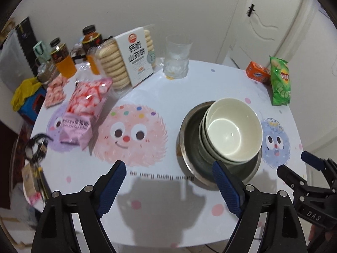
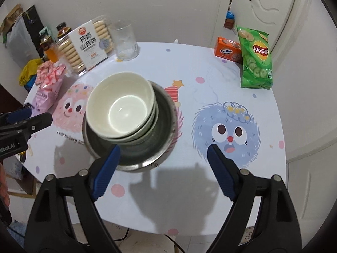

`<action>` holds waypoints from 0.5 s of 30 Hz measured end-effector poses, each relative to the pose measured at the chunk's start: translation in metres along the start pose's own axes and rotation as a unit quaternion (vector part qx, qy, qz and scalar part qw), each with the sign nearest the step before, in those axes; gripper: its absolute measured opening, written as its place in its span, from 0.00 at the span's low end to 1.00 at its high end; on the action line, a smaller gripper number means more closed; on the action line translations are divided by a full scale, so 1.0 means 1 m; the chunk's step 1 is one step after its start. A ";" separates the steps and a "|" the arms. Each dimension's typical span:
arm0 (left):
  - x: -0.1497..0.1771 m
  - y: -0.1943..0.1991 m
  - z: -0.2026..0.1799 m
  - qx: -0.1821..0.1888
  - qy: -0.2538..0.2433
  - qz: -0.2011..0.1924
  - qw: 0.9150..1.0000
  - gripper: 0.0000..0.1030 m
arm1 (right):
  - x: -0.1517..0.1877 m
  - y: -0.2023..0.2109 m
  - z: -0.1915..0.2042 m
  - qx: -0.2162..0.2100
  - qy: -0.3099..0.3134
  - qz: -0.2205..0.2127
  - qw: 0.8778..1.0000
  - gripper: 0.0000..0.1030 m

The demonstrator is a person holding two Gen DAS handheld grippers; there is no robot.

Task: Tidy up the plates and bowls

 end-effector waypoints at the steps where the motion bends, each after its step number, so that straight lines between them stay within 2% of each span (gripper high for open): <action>1: 0.004 0.002 0.000 -0.003 0.004 0.003 1.000 0.88 | 0.002 0.001 0.002 -0.008 -0.002 0.000 1.000 0.83; 4: 0.011 0.009 0.001 -0.013 0.015 0.002 1.000 1.00 | 0.006 0.007 0.003 -0.040 -0.021 0.001 0.999 0.83; 7: 0.015 0.020 0.000 -0.023 0.020 -0.009 0.999 1.00 | 0.008 0.017 0.000 -0.049 -0.035 -0.005 0.998 0.87; 8: 0.016 0.025 -0.001 -0.026 0.021 -0.011 0.999 1.00 | 0.008 0.021 -0.002 -0.053 -0.040 -0.011 0.998 0.98; 9: 0.017 0.027 -0.003 -0.020 0.024 -0.011 0.999 1.00 | 0.008 0.026 -0.004 -0.059 -0.049 -0.020 0.997 1.00; 12: 0.022 0.029 -0.006 -0.006 0.033 -0.003 0.999 1.00 | 0.008 0.033 -0.009 -0.076 -0.068 -0.026 0.994 1.00; 15: 0.028 0.030 -0.009 -0.010 0.026 0.005 1.000 1.00 | 0.009 0.034 -0.010 -0.083 -0.071 -0.019 0.994 1.00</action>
Point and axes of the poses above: each gripper's, at about its wrist camera, not at the fingertips, and y roughly against the way its jaws point, z to its left, x to its underside, the point moved 9 cm from there along -y, roughly the way its jaws point, and after that the axes turned 1 degree about x, right-handed, at the moved point
